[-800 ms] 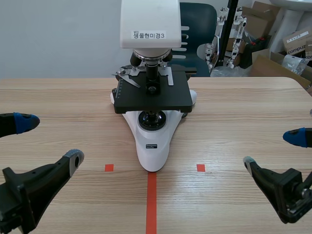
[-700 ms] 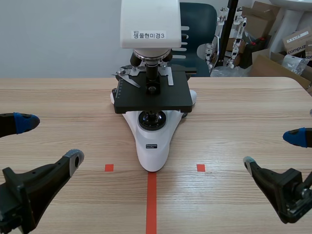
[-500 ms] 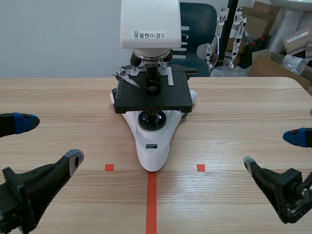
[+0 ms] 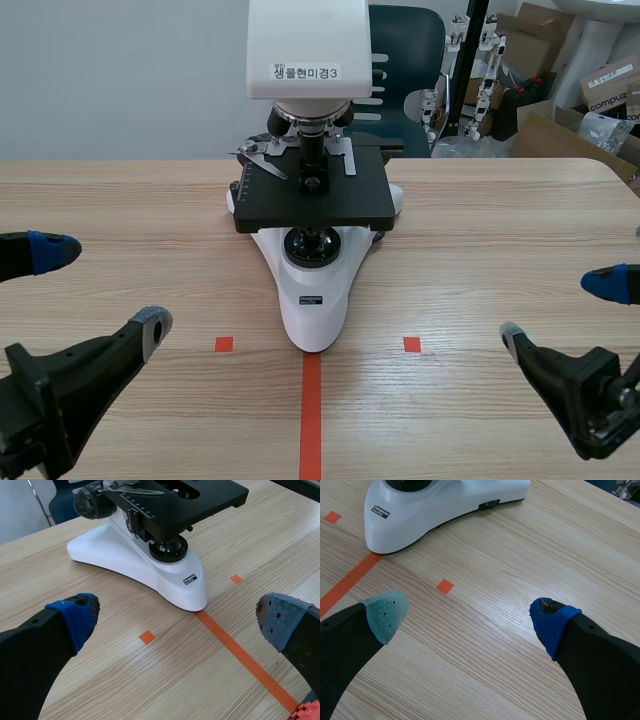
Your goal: Point at the stage knob
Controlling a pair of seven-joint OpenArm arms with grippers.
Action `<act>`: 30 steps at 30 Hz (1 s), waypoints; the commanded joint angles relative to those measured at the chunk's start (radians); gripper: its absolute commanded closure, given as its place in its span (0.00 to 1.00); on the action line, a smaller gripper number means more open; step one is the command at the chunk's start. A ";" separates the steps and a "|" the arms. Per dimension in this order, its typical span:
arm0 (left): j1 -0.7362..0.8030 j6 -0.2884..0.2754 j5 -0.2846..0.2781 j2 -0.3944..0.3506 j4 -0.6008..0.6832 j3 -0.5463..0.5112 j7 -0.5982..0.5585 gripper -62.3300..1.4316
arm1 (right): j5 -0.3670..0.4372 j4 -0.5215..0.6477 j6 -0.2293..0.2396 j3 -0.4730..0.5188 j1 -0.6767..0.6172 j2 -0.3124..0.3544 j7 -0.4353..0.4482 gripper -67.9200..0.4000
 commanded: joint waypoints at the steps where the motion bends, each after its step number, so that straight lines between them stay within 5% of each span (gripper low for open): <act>1: -0.005 0.005 -0.010 0.003 0.017 0.006 -0.010 0.00 | -0.006 -0.024 -0.003 0.003 0.002 0.006 0.038 0.20; 11: -0.005 0.005 -0.010 0.003 0.017 0.006 -0.010 0.00 | -0.039 -0.275 -0.021 0.005 0.119 0.059 0.323 0.20; 16: -0.005 0.005 -0.010 0.003 0.017 0.006 -0.010 0.00 | -0.046 -0.414 0.060 -0.001 0.217 0.092 0.498 0.21; 20: -0.005 0.005 -0.010 0.003 0.017 0.006 -0.010 0.00 | -0.090 -0.509 0.073 -0.028 0.294 0.108 0.617 0.23; 30: -0.005 0.005 -0.010 0.003 0.017 0.006 -0.010 0.00 | -0.205 -0.690 0.074 -0.205 0.526 0.114 0.737 0.23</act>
